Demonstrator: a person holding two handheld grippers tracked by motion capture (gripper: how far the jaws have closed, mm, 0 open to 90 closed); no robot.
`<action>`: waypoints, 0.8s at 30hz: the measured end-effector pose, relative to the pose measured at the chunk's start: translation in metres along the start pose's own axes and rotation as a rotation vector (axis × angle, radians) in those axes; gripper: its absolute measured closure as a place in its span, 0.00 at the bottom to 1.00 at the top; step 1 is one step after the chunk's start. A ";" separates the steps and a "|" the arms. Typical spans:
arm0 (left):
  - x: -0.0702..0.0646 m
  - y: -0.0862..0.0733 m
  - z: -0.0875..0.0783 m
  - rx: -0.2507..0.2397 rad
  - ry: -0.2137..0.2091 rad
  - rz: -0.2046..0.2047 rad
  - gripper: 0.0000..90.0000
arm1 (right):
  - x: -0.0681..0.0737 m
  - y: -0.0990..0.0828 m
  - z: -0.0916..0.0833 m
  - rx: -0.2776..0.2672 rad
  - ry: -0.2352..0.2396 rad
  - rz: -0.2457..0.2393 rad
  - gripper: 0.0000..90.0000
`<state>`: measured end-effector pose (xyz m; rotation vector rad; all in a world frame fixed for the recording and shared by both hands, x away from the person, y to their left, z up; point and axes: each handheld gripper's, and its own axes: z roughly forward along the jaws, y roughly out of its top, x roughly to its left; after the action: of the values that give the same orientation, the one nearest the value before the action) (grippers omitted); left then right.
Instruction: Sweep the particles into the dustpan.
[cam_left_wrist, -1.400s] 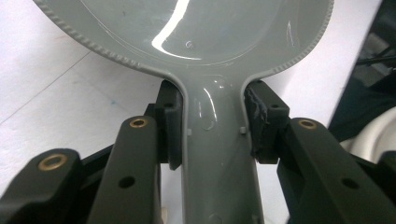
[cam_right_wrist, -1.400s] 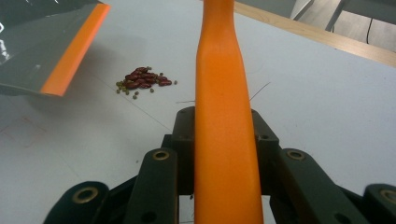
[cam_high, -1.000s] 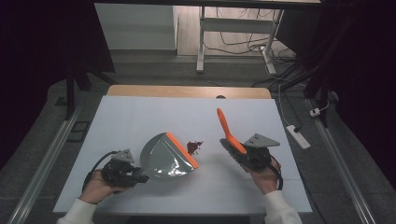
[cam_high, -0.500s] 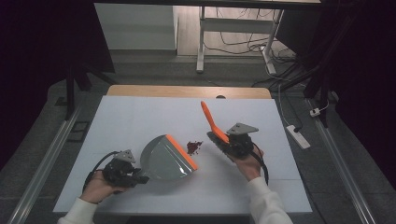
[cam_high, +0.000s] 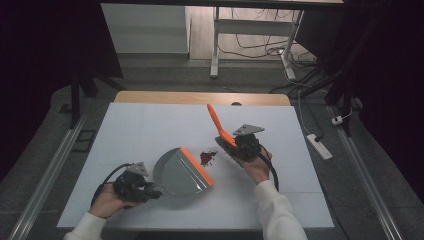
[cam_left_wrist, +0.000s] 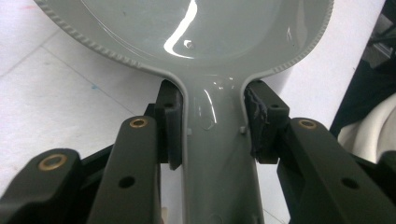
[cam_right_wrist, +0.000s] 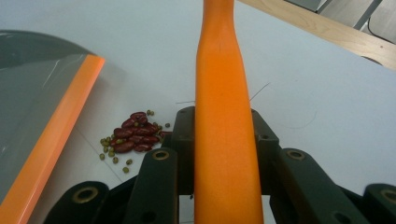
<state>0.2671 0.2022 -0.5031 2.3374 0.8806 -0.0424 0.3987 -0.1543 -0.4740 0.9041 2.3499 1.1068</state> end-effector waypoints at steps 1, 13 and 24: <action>0.000 0.000 0.000 -0.002 -0.001 -0.002 0.68 | 0.000 0.001 0.002 0.002 0.001 0.000 0.78; 0.004 0.000 0.004 -0.004 -0.009 -0.029 0.68 | -0.001 0.003 0.021 0.042 -0.003 0.010 0.78; 0.005 0.002 0.010 0.028 -0.041 -0.040 0.69 | 0.003 0.000 0.031 0.079 -0.005 0.000 0.78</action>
<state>0.2744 0.1983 -0.5107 2.3363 0.9124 -0.1201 0.4141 -0.1358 -0.4931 0.9329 2.4044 1.0169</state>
